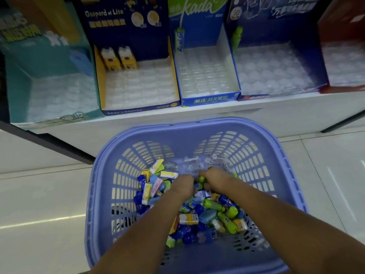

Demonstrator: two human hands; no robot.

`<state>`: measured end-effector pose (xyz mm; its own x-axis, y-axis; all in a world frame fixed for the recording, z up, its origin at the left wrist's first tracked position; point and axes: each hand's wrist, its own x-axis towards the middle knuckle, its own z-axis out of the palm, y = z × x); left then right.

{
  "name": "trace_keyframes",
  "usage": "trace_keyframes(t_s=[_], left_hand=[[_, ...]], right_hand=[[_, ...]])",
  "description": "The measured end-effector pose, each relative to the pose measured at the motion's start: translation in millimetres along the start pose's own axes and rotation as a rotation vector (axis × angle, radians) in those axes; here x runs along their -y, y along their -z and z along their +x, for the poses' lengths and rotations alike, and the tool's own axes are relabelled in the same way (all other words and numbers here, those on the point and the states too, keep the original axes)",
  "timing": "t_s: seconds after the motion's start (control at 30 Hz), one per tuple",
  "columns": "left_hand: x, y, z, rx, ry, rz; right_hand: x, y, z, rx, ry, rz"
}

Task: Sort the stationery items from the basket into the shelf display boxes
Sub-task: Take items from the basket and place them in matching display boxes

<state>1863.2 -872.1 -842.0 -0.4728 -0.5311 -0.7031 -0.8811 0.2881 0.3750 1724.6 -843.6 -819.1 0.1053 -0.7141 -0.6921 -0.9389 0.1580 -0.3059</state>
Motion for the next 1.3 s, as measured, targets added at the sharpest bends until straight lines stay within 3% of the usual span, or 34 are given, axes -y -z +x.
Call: trace_keyframes(t_s=[0.13, 0.33, 0.5, 0.63, 0.7, 0.8, 0.93, 1.03, 1.13, 1.23, 1.3], left_hand=[[7, -5, -8, -0.014, -0.08, 0.004], [12, 8, -29, -0.086, -0.248, -0.235], [-13, 49, -59, -0.337, -0.305, -0.154], [-36, 89, -91, -0.483, -0.316, -0.385], [-53, 106, -109, -0.529, -0.284, -0.763], [-84, 120, -131, -0.325, -0.322, -1.56], [-103, 132, -148, -0.128, -0.358, -2.083], [-103, 137, -156, -0.07, -0.316, -2.148], [-102, 142, -162, -0.008, -0.292, -2.184], [-103, 149, -165, -0.003, -0.298, -2.079], [-106, 154, -164, -0.019, -0.305, -2.0]], right_hand=[[13, 3, -12, 0.075, -0.055, 0.095], [3, 21, -44, -0.036, -0.085, 0.675], [10, 60, -73, -0.081, 0.04, 1.006], [23, 84, -99, -0.365, 0.08, 1.217], [30, 93, -112, -0.577, 0.154, 1.305], [46, 102, -127, -0.776, 0.239, 1.252], [66, 112, -142, -0.885, 0.305, 1.047], [66, 120, -156, -0.859, 0.365, 1.198], [54, 131, -165, -0.78, 0.314, 1.395], [43, 142, -171, -0.754, 0.351, 1.528], [37, 152, -174, -0.798, 0.345, 1.486]])
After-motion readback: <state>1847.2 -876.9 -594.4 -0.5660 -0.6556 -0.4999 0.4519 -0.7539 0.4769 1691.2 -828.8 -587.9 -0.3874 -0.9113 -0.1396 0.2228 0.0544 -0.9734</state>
